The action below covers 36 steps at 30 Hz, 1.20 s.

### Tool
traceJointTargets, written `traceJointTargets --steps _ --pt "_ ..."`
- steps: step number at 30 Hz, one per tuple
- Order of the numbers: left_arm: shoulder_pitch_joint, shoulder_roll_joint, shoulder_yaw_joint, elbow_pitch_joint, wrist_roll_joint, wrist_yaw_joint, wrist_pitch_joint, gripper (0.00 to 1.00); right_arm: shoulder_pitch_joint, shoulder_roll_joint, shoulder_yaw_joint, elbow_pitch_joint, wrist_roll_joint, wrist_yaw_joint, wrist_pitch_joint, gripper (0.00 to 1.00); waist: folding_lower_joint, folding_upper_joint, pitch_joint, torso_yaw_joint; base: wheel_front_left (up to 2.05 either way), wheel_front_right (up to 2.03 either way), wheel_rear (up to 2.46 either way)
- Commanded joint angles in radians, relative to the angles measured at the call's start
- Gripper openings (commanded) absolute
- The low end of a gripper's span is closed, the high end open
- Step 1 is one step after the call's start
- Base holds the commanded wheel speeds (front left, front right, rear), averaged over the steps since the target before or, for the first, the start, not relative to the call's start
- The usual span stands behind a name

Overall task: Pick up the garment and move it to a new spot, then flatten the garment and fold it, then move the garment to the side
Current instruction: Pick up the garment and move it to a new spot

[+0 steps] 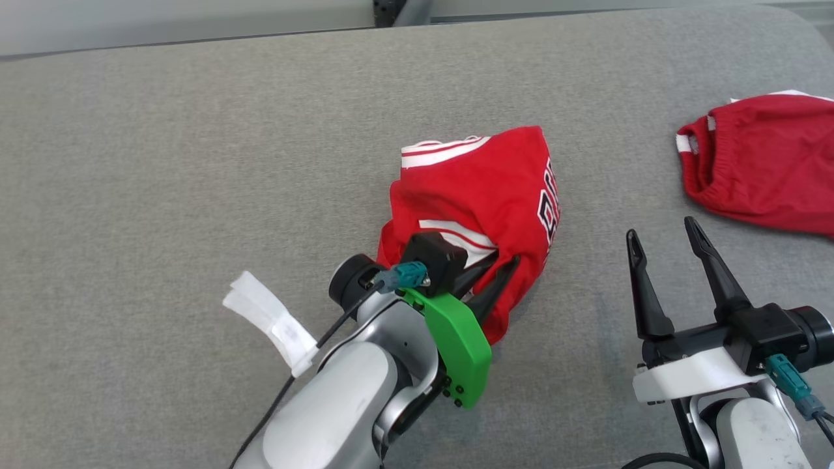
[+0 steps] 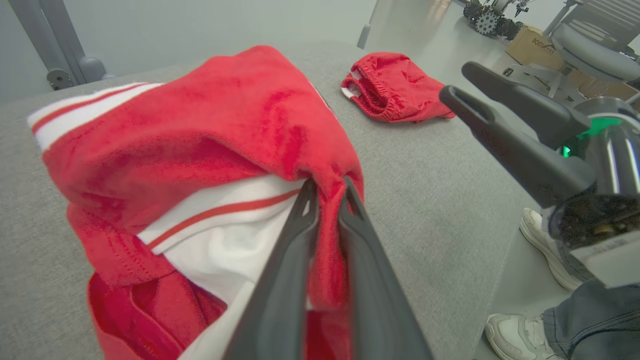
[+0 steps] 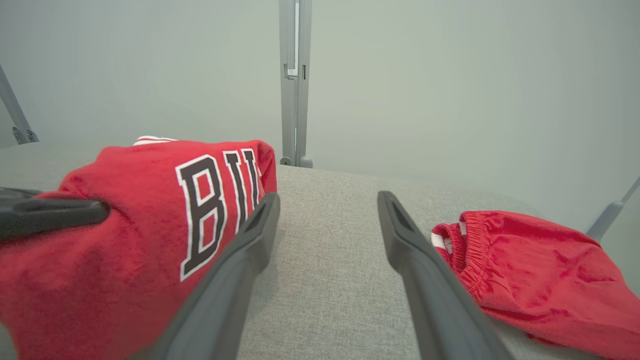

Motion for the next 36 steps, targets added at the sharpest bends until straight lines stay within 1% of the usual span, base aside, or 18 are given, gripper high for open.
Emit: traceJointTargets --steps 1,5,6,7,8,9,12,15,18,20,21,23,24,26,28,32,36 --pt "-0.003 0.002 -0.021 0.037 0.025 0.014 -0.022 0.00 0.004 0.007 -0.004 -0.002 0.004 -0.001 -0.006 1.00 0.0001 0.0002 0.023 -0.084 0.00 0.00 0.00" --pt "0.000 -0.005 -0.084 0.164 0.014 0.005 -0.075 0.00 -0.001 0.011 -0.003 0.001 0.009 -0.001 -0.007 1.00 0.0001 0.0002 0.045 -0.125 0.00 0.00 0.00" --pt "-0.003 -0.006 -0.096 0.193 0.013 0.013 -0.099 0.04 -0.003 0.012 -0.004 0.001 0.010 -0.001 -0.007 1.00 0.0001 0.0002 0.048 -0.131 0.00 0.00 0.00" --pt "-0.010 -0.006 -0.108 0.217 0.012 0.022 -0.126 0.38 -0.006 0.014 -0.003 0.001 0.010 -0.001 -0.007 1.00 0.0001 0.0002 0.051 -0.138 0.00 0.00 0.00" --pt "-0.014 -0.006 -0.118 0.241 0.005 0.031 -0.150 0.85 -0.008 0.015 -0.002 0.002 0.010 -0.001 -0.007 1.00 0.0001 0.0002 0.053 -0.142 0.00 0.00 0.00" --pt "-0.013 -0.006 -0.126 0.260 -0.009 0.036 -0.171 1.00 -0.008 0.015 -0.002 0.004 0.010 -0.001 -0.007 1.00 0.0001 0.0002 0.053 -0.144 0.00 0.00 0.00" --pt "-0.004 -0.007 -0.150 0.266 -0.076 0.036 -0.218 1.00 0.001 0.017 -0.007 0.005 0.010 -0.001 -0.007 1.00 0.0001 0.0002 0.049 -0.142 0.00 0.00 0.00" --pt "0.012 -0.006 -0.145 0.245 -0.145 0.043 -0.259 1.00 0.015 0.017 -0.013 0.008 0.004 -0.001 -0.007 1.00 0.0001 0.0002 0.034 -0.135 0.00 0.00 0.00" --pt "0.053 -0.006 -0.109 0.223 -0.192 0.068 -0.300 1.00 0.033 0.017 -0.022 0.012 0.002 -0.001 -0.007 1.00 0.0001 0.0002 -0.002 -0.127 0.00 0.00 0.00" --pt "0.087 0.016 -0.070 0.193 -0.215 0.094 -0.331 1.00 0.049 0.017 -0.029 0.008 0.009 -0.001 -0.007 1.00 0.0001 0.0002 -0.026 -0.123 0.00 0.00 0.00" --pt "0.128 0.052 -0.033 0.158 -0.218 0.133 -0.370 1.00 0.065 0.017 -0.035 0.004 0.011 -0.001 -0.007 1.00 0.0001 0.0002 -0.042 -0.118 0.00 0.00 0.00" --pt "0.172 0.090 -0.012 0.134 -0.199 0.174 -0.407 1.00 0.083 0.017 -0.039 0.004 0.010 -0.001 -0.007 1.00 0.0001 0.0002 -0.060 -0.111 0.00 0.00 0.00" --pt "0.196 0.096 -0.002 0.122 -0.207 0.185 -0.420 1.00 0.092 0.017 -0.043 0.003 0.008 -0.001 -0.007 1.00 0.0001 0.0002 -0.068 -0.106 0.00 0.00 0.00" --pt "0.228 0.129 0.005 0.115 -0.184 0.209 -0.439 1.00 0.109 0.017 -0.048 0.001 0.004 -0.001 -0.007 1.00 0.0001 0.0002 -0.083 -0.096 0.00 0.00 0.00" --pt "0.254 0.151 0.008 0.110 -0.164 0.228 -0.453 1.00 0.121 0.017 -0.045 0.000 -0.002 -0.001 -0.007 1.00 0.0001 0.0002 -0.095 -0.089 0.00 0.00 0.00" --pt "0.306 0.162 0.027 0.096 -0.147 0.254 -0.476 1.00 0.152 0.017 -0.049 0.005 -0.014 -0.001 -0.007 1.00 0.0001 0.0002 -0.134 -0.076 0.00 0.00 0.00" --pt "0.392 0.177 0.097 0.058 -0.121 0.287 -0.491 1.00 0.187 0.014 -0.061 -0.002 -0.023 -0.001 -0.007 1.00 0.0001 0.0002 -0.175 -0.068 0.00 0.00 0.00"
